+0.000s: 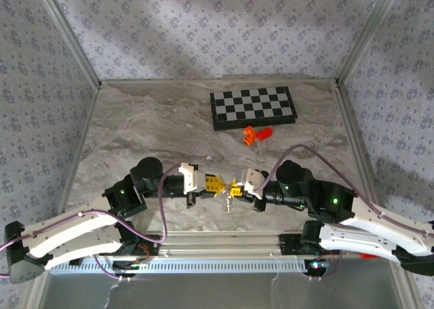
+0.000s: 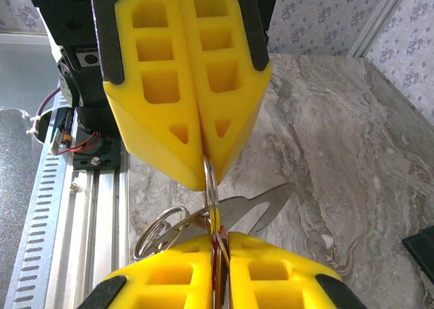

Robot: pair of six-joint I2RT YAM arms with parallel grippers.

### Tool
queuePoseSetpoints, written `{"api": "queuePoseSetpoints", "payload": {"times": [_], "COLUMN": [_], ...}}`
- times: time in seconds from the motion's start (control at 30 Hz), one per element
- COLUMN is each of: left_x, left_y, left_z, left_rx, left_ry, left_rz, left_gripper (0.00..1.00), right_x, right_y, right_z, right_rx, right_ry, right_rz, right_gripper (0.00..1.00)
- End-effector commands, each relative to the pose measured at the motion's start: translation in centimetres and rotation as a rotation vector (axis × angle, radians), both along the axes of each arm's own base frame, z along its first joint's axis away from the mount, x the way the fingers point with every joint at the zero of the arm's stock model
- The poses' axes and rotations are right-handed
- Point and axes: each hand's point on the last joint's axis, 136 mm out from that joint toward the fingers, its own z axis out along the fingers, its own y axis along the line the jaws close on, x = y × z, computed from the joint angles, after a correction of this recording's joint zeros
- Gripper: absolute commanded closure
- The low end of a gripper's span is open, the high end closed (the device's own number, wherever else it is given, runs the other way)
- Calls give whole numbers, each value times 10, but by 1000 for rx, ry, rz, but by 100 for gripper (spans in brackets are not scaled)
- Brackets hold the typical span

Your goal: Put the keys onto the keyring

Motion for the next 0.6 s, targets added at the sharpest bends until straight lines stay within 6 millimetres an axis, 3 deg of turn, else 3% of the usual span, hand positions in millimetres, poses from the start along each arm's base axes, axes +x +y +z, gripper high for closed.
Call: {"api": "queuePoseSetpoints", "payload": {"times": [0.0, 0.23, 0.57], "left_x": [-10, -10, -15], "left_y": [4, 4, 8], "left_z": [25, 25, 30], "left_rx": [-87, -88, -105], "left_ry": [-34, -32, -30], "left_rz": [-40, -44, -57], "left_gripper": [100, 100, 100], "right_x": [4, 4, 2], "right_y": [0, 0, 3], "right_z": [-4, 1, -2], "right_rx": [1, 31, 58], "right_ry": [10, -5, -1], "right_rz": [-23, -23, -5], "right_gripper": [87, 72, 77]}}
